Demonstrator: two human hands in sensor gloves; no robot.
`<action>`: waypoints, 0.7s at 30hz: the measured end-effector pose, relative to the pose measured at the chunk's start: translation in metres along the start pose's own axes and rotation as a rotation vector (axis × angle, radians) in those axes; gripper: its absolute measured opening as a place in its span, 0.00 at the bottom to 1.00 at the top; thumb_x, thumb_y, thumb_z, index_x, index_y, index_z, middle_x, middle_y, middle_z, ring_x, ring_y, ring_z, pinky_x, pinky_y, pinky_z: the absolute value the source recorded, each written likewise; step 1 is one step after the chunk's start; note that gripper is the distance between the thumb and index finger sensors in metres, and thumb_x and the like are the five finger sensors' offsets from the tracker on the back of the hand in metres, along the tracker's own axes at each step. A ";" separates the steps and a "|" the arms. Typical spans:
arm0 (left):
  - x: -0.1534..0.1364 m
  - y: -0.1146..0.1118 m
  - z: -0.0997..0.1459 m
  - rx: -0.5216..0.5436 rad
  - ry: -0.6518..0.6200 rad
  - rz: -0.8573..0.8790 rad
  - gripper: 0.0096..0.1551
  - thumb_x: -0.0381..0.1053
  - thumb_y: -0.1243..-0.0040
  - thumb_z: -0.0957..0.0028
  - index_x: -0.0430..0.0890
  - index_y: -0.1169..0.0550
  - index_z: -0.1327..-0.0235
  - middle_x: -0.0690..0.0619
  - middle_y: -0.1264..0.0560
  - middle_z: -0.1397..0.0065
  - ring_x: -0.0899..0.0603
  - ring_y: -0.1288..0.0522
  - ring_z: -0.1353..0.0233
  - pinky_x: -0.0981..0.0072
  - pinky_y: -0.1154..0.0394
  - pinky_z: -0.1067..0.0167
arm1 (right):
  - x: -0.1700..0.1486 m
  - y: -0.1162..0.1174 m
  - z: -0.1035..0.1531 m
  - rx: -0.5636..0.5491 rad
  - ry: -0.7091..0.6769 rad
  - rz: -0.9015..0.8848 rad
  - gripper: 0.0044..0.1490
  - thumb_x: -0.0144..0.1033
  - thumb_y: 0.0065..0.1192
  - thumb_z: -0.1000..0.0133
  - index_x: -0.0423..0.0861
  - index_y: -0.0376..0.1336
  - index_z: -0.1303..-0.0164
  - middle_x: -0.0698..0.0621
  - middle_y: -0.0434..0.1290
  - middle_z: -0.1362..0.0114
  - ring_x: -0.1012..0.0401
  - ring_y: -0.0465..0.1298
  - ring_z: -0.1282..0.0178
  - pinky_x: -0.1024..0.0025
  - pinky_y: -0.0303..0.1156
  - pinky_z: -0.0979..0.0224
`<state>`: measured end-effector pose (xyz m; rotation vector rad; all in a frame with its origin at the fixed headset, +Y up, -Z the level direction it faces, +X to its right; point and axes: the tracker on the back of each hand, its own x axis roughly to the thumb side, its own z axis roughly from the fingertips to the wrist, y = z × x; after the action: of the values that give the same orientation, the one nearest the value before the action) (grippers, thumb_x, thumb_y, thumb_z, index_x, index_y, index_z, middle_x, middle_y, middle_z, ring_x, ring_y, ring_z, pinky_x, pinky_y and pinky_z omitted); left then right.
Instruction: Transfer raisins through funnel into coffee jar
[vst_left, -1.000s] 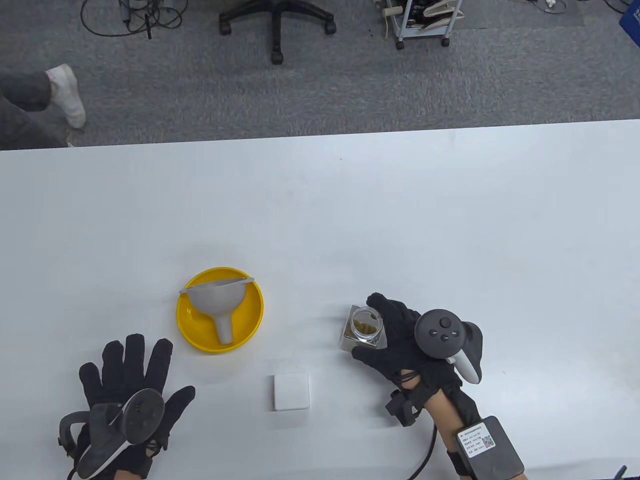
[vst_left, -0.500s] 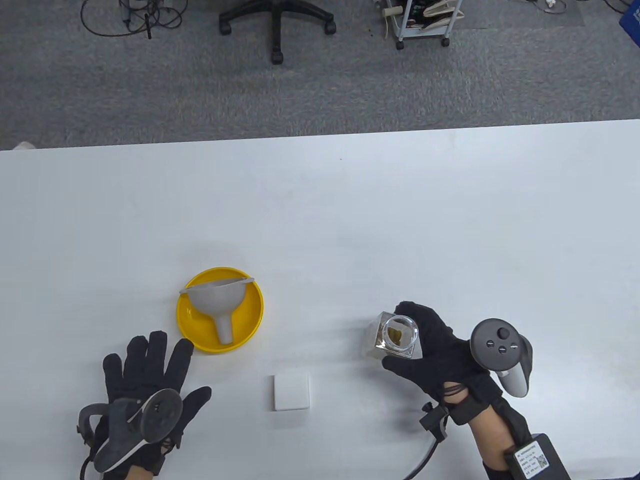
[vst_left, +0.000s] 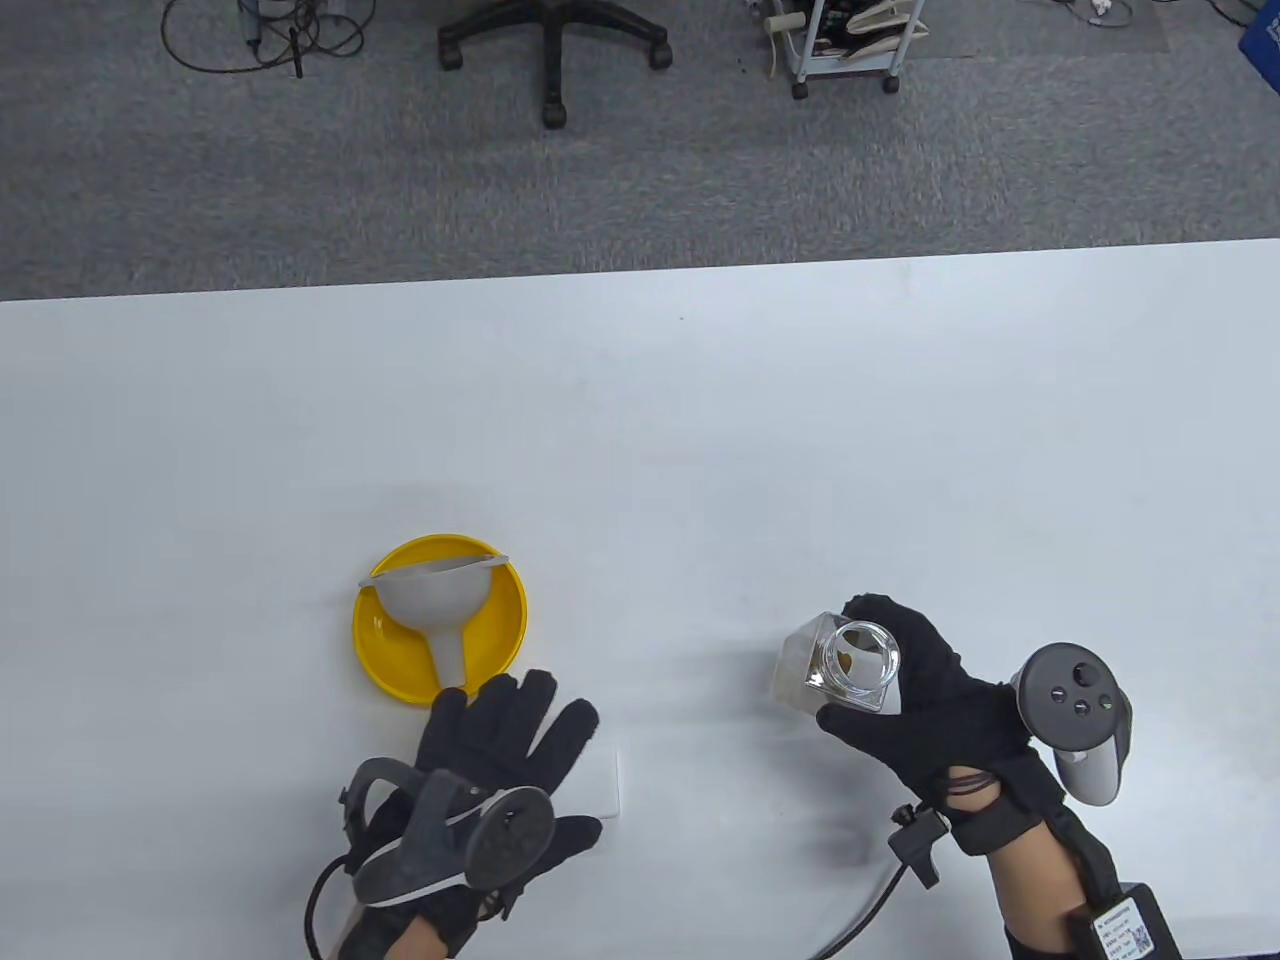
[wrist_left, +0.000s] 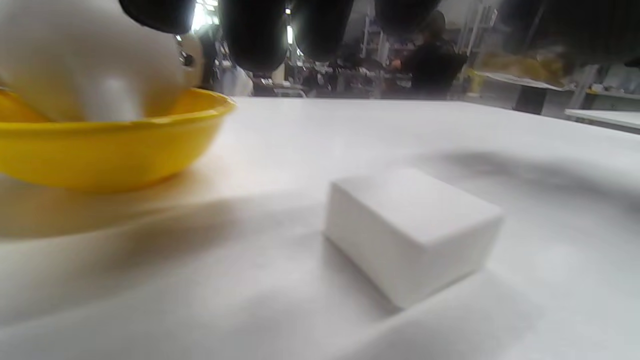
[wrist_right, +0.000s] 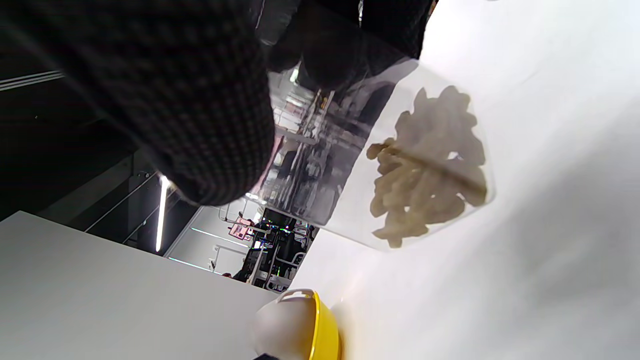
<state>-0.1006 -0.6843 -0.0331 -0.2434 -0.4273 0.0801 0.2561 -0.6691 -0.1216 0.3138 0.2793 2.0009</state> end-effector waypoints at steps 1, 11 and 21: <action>0.004 -0.002 -0.004 -0.030 -0.010 0.004 0.56 0.82 0.43 0.62 0.64 0.46 0.21 0.49 0.42 0.11 0.32 0.38 0.16 0.29 0.42 0.24 | 0.000 0.000 0.000 0.003 0.000 0.003 0.59 0.48 0.88 0.59 0.54 0.52 0.24 0.48 0.61 0.17 0.46 0.64 0.18 0.27 0.50 0.21; 0.028 -0.023 -0.034 -0.212 -0.034 -0.093 0.53 0.72 0.29 0.63 0.67 0.40 0.23 0.52 0.37 0.13 0.34 0.33 0.18 0.32 0.39 0.24 | 0.000 0.004 0.000 0.024 0.003 0.055 0.59 0.48 0.88 0.60 0.53 0.52 0.24 0.48 0.61 0.17 0.46 0.64 0.18 0.27 0.50 0.21; 0.019 -0.037 -0.036 -0.214 -0.018 -0.118 0.50 0.65 0.26 0.60 0.65 0.38 0.24 0.53 0.37 0.14 0.37 0.29 0.21 0.39 0.36 0.24 | 0.001 0.007 -0.001 0.031 0.000 0.059 0.59 0.48 0.88 0.59 0.53 0.52 0.24 0.48 0.61 0.17 0.46 0.64 0.18 0.27 0.50 0.21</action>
<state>-0.0676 -0.7251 -0.0478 -0.4281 -0.4672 -0.0797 0.2495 -0.6714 -0.1203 0.3451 0.3043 2.0560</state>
